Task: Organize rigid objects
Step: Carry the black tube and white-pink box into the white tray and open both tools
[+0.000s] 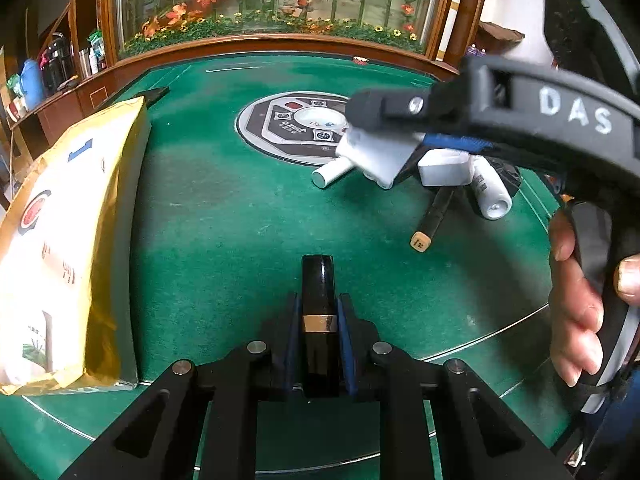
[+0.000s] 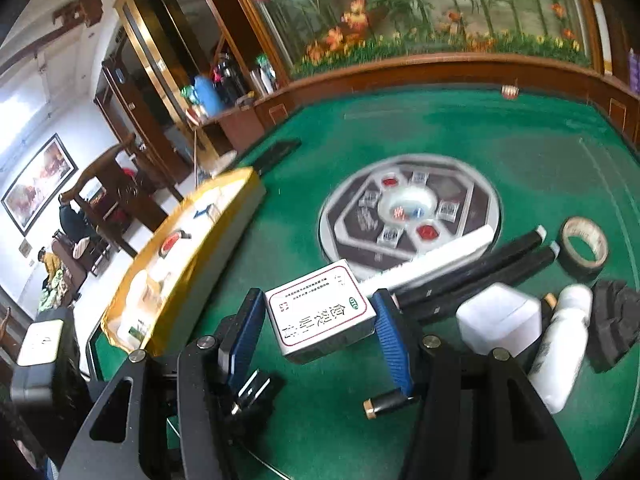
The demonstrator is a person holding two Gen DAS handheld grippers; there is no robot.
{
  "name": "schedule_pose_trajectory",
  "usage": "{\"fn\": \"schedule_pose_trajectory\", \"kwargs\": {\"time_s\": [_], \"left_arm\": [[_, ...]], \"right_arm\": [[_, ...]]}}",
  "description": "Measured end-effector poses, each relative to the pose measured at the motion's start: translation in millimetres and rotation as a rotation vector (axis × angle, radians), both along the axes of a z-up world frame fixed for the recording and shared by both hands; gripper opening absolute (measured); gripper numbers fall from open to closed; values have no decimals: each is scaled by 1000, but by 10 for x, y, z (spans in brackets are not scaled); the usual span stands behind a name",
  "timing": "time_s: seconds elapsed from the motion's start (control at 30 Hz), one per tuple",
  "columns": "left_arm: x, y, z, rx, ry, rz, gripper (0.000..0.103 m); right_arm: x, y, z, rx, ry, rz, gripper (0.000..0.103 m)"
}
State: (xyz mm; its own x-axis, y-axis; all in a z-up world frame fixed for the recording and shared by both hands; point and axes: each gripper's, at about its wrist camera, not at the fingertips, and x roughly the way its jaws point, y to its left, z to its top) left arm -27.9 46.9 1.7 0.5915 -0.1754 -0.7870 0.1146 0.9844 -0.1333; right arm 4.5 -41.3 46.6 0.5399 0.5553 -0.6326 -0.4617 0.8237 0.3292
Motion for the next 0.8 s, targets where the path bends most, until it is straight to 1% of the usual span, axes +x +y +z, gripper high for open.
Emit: {"fn": "schedule_pose_trajectory", "kwargs": {"time_s": [0.07, 0.43, 0.63, 0.8], "left_arm": [[1, 0, 1, -4, 1, -2, 18], [-57, -37, 34, -22, -18, -13, 18], [-90, -54, 59, -37, -23, -21, 18], [-119, -100, 111, -40, -38, -32, 18]], "right_arm": [[-10, 12, 51, 16, -16, 5, 55], [114, -71, 37, 48, 12, -38, 55], [119, -85, 37, 47, 10, -41, 55], [107, -96, 64, 66, 14, -49, 55]]}}
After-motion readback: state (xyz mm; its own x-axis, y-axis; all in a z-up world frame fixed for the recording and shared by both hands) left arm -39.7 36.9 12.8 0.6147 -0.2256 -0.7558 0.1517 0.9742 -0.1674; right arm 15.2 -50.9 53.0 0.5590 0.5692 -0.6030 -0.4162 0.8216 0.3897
